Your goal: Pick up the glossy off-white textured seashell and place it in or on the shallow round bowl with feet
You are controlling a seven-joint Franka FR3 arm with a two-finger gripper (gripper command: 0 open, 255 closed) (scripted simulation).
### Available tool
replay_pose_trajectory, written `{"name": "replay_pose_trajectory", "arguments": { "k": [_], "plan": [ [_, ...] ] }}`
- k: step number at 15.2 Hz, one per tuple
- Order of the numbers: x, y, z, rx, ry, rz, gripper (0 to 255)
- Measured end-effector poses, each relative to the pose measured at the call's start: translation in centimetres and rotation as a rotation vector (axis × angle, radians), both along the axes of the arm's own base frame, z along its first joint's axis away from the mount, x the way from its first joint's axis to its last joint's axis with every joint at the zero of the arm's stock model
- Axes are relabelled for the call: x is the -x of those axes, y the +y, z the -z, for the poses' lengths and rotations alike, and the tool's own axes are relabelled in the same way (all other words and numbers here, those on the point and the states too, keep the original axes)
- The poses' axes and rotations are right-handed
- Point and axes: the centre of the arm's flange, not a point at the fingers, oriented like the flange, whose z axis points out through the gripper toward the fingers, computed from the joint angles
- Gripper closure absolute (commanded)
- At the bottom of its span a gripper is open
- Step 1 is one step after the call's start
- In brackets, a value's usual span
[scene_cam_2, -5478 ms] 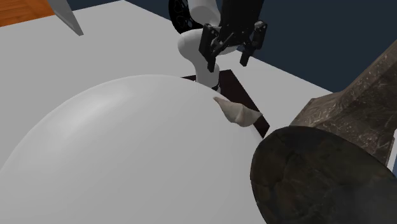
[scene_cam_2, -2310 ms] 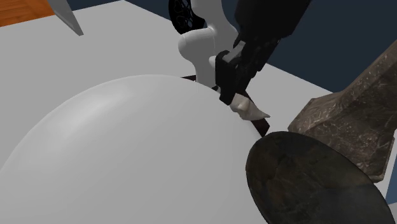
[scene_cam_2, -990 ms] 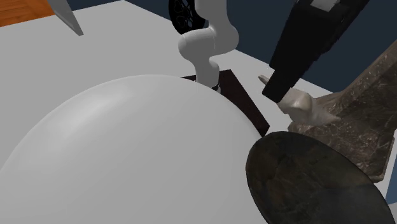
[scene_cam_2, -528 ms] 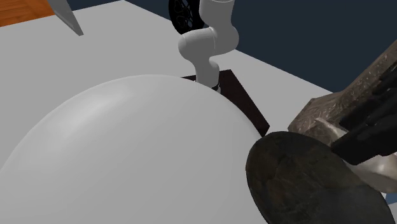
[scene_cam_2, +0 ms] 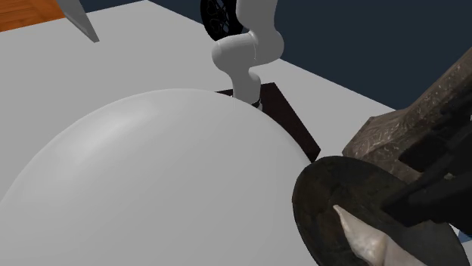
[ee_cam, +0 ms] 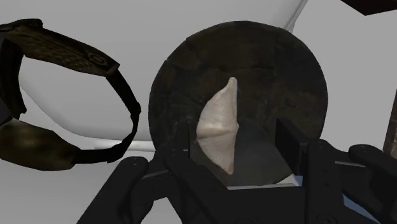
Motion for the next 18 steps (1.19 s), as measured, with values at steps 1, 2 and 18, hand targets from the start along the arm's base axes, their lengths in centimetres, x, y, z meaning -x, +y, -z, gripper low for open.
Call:
{"name": "replay_pose_trajectory", "arguments": {
  "k": [1,2,18],
  "plan": [
    [0.3,0.1,1.0,-0.007,-0.021,-0.002,0],
    [0.3,-0.1,2.4,-0.016,-0.049,-0.006,0],
    [0.2,-0.6,9.4,-0.042,-0.143,-0.016,0]
  ]
}}
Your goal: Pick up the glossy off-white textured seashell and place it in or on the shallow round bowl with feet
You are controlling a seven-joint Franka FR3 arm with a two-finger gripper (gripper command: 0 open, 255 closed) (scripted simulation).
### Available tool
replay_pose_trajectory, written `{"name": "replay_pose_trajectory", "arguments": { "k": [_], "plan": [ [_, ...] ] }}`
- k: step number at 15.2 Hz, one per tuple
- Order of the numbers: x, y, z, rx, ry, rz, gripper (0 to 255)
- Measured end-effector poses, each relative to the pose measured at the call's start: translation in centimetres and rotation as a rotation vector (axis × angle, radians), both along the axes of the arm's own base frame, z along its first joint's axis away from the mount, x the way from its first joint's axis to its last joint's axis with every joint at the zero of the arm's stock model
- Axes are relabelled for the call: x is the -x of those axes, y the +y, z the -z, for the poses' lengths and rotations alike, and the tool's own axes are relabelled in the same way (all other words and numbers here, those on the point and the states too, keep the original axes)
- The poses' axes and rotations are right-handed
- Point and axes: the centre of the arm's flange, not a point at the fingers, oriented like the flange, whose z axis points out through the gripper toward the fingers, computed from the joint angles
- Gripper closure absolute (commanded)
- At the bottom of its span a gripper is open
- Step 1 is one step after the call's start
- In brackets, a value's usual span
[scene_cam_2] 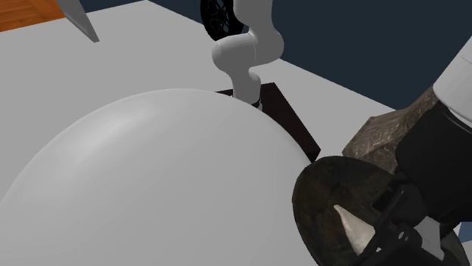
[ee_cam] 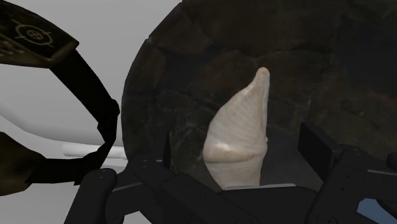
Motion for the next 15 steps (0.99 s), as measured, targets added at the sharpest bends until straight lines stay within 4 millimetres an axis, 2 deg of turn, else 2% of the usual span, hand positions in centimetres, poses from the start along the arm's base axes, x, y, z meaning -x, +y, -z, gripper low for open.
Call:
{"name": "replay_pose_trajectory", "arguments": {
  "k": [1,11,15],
  "plan": [
    [0.0,0.0,0.0,0.000,0.000,0.000,255],
    [0.0,0.0,0.0,0.000,0.000,0.000,255],
    [-0.1,0.0,-1.5,0.000,0.000,0.000,255]
  ]
}}
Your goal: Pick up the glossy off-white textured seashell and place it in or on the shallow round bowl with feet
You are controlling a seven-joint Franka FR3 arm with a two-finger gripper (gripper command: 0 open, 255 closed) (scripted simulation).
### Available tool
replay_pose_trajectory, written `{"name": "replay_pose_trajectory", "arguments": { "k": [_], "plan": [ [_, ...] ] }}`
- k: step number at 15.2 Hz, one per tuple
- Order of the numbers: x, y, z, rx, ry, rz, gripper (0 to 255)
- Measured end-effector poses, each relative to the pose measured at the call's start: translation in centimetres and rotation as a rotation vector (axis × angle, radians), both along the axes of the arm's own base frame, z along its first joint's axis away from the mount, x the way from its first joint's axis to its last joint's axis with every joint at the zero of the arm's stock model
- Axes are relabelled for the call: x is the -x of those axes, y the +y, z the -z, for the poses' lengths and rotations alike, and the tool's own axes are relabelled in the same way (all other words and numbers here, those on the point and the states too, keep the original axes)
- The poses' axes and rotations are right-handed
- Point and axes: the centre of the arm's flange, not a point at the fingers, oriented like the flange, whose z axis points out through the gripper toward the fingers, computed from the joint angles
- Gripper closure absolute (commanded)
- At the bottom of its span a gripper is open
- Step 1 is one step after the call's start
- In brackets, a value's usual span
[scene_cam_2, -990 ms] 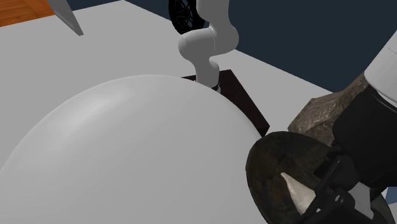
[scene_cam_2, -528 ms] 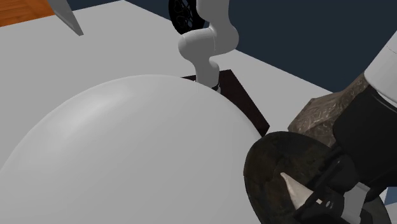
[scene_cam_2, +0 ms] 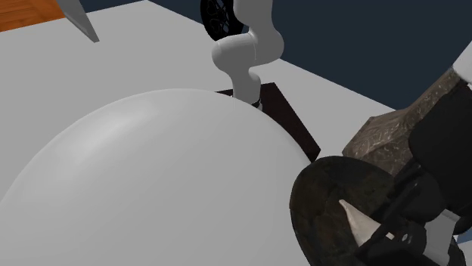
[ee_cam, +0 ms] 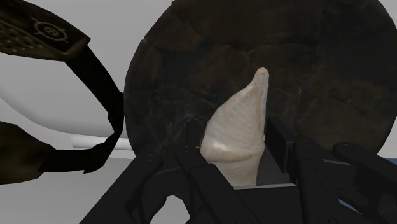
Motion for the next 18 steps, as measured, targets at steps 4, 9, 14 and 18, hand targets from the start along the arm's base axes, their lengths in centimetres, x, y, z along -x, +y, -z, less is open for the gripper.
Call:
{"name": "replay_pose_trajectory", "arguments": {
  "k": [4,9,14,18],
  "plan": [
    [-0.1,0.1,-2.1,0.000,0.000,0.000,255],
    [0.0,0.0,-4.8,0.000,0.000,0.000,255],
    [0.1,0.0,-7.4,0.000,0.000,0.000,255],
    [0.0,-0.1,-9.5,0.000,0.000,0.000,255]
  ]
}}
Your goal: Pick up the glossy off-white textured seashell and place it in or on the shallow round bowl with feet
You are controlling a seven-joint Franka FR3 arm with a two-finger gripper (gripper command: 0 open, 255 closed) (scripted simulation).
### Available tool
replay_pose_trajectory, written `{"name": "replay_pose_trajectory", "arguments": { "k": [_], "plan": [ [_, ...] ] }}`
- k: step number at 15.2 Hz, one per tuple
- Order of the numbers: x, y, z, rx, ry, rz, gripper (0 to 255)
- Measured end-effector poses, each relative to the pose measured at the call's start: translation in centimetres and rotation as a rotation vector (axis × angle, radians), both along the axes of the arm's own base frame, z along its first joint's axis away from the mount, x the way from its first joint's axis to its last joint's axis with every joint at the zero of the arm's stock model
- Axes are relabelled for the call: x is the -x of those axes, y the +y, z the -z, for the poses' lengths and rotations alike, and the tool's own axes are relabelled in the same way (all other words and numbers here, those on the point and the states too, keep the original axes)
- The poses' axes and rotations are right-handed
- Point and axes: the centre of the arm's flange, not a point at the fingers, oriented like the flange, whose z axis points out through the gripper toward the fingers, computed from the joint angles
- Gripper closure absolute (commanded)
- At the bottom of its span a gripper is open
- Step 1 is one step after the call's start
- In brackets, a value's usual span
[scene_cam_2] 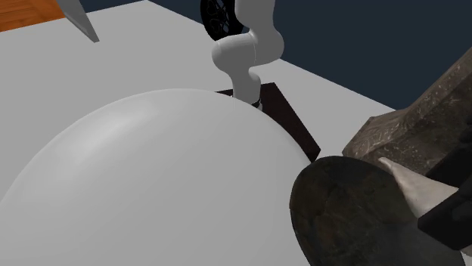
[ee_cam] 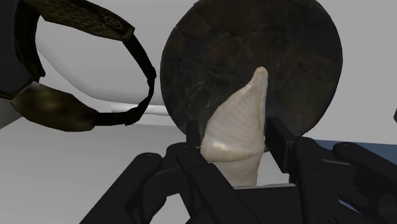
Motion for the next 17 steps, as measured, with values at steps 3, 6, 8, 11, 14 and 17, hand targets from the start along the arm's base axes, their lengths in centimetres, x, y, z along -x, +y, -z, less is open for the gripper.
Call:
{"name": "replay_pose_trajectory", "arguments": {
  "k": [3,6,8,11,14,17],
  "plan": [
    [1.5,0.3,-1.5,0.000,0.001,0.000,255],
    [2.4,0.5,-1.1,0.000,0.000,0.000,255],
    [2.5,0.5,0.0,0.000,0.001,0.000,255],
    [2.5,0.5,1.4,0.000,0.001,0.000,255],
    [2.6,0.5,3.0,0.000,0.001,0.000,255],
    [2.7,0.4,4.6,0.000,0.001,0.000,255]
  ]
}}
